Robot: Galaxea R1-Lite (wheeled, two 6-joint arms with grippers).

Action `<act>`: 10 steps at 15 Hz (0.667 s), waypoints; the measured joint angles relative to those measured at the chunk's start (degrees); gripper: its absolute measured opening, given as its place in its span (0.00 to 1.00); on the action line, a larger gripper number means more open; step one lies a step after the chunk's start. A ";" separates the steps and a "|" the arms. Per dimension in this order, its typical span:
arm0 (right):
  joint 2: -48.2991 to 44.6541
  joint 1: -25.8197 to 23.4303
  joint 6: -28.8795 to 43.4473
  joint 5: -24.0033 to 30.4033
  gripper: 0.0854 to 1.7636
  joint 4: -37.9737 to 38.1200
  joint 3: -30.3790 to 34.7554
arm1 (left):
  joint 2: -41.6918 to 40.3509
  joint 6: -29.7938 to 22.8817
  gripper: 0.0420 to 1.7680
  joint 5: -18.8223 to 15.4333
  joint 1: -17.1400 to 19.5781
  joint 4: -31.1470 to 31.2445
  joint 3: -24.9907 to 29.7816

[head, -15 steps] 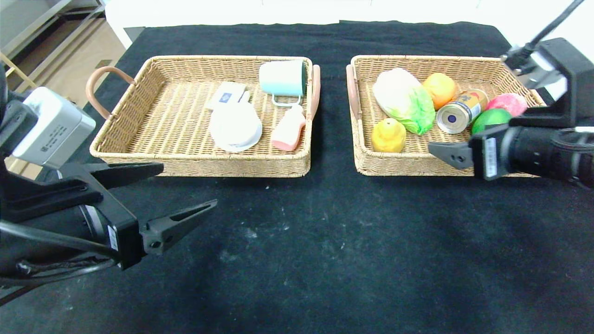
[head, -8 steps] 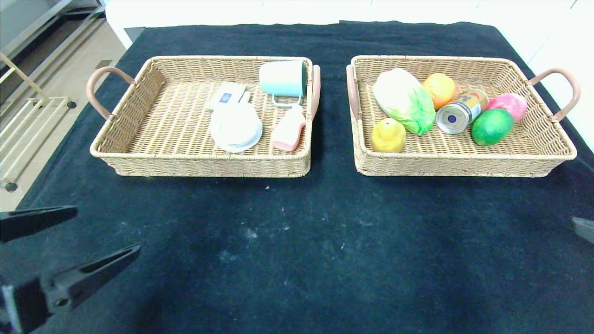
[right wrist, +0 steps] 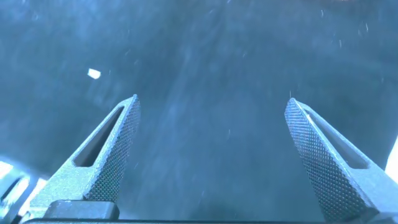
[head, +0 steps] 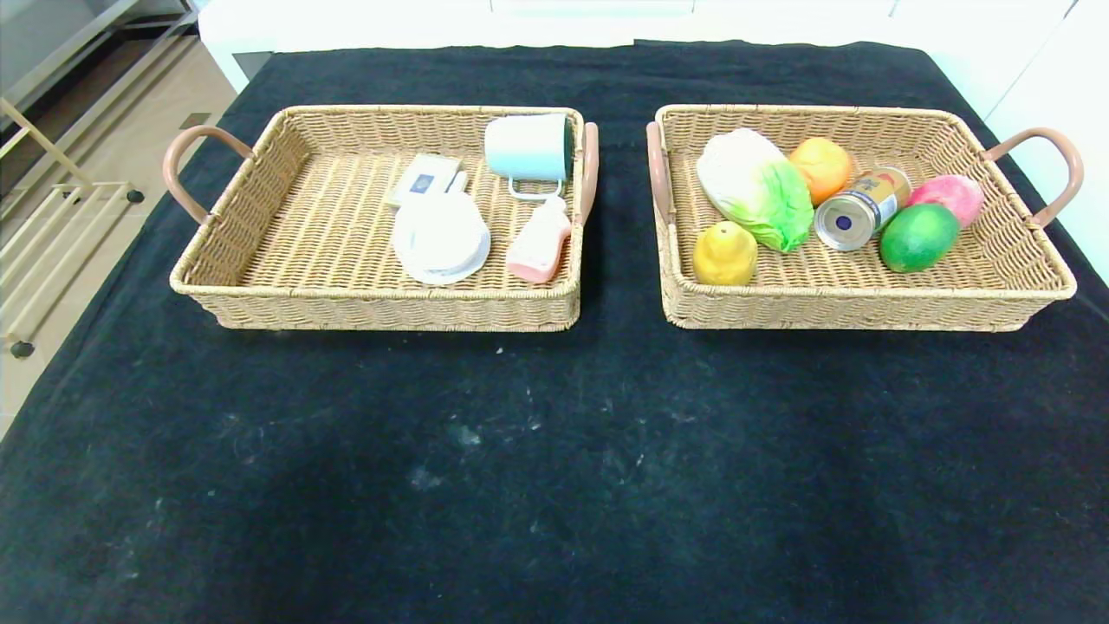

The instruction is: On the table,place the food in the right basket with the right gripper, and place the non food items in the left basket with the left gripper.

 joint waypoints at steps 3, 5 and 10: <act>-7.22 -5.39 -0.51 3.12 0.96 4.19 1.52 | -5.71 0.30 0.97 -1.80 2.62 5.32 -2.30; -11.65 -7.91 -0.71 4.28 0.96 4.85 6.21 | -9.67 0.45 0.97 -4.72 4.85 8.02 -2.58; -22.38 -11.98 -0.51 6.75 0.96 4.52 14.42 | -20.05 0.85 0.97 -8.89 8.77 10.80 1.50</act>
